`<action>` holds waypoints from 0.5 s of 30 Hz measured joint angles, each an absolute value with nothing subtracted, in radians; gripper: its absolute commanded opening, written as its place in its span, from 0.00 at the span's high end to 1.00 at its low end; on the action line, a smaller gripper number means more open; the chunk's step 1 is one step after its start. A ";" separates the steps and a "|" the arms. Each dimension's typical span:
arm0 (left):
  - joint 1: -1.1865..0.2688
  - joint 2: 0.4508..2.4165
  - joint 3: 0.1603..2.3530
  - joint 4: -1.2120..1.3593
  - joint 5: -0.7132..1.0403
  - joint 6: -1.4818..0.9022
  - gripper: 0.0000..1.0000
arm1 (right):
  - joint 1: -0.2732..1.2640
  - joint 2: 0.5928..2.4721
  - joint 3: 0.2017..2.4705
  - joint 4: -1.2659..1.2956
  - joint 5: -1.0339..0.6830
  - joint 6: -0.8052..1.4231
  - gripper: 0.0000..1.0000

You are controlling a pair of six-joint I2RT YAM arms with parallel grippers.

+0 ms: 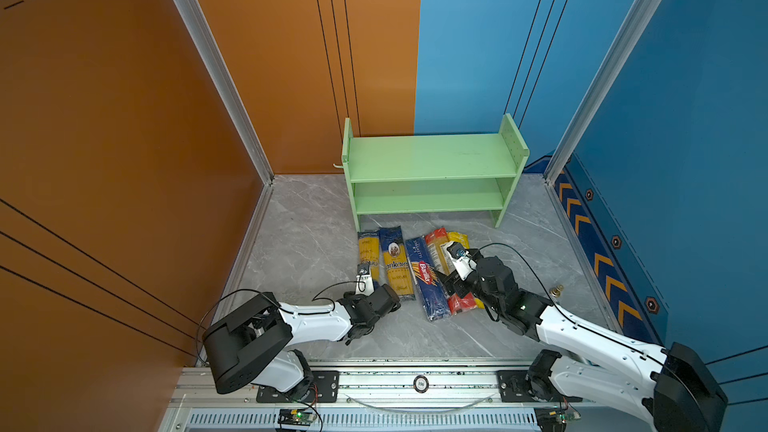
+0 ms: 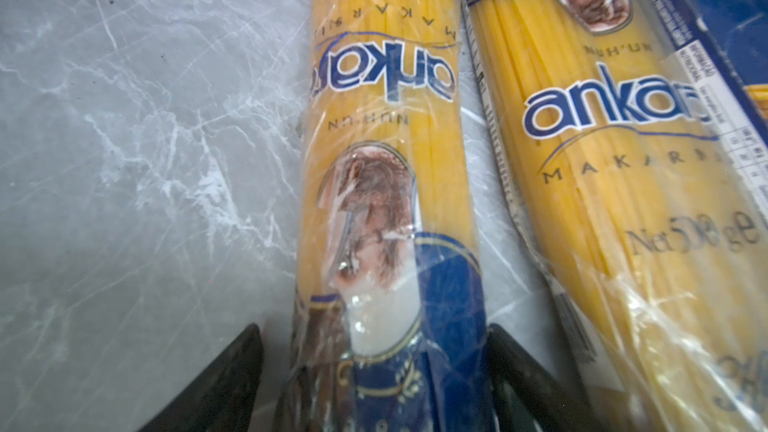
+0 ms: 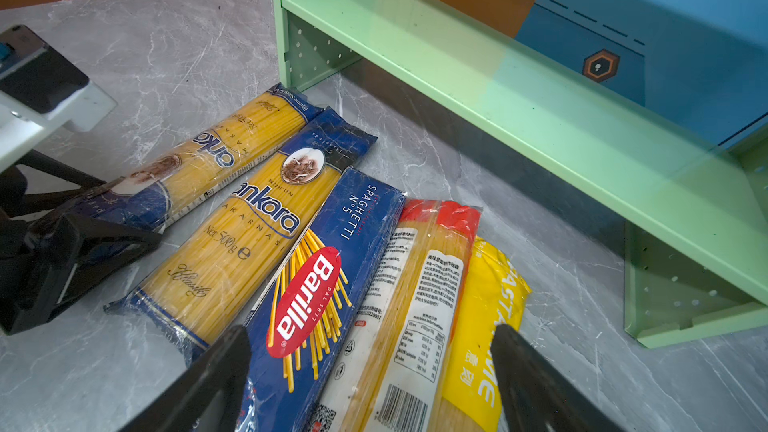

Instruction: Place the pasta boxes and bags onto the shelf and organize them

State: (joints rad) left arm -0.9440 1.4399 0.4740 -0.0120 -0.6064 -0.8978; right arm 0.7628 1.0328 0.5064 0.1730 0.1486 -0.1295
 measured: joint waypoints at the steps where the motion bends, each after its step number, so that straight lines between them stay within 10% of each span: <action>1: -0.944 1.446 0.478 -0.017 -0.611 -0.898 0.24 | 0.763 1.033 0.506 0.175 0.149 -0.130 0.12; 15: -0.950 1.485 0.501 -0.007 -0.646 -0.937 0.62 | 0.763 1.032 0.506 0.176 0.149 -0.129 0.12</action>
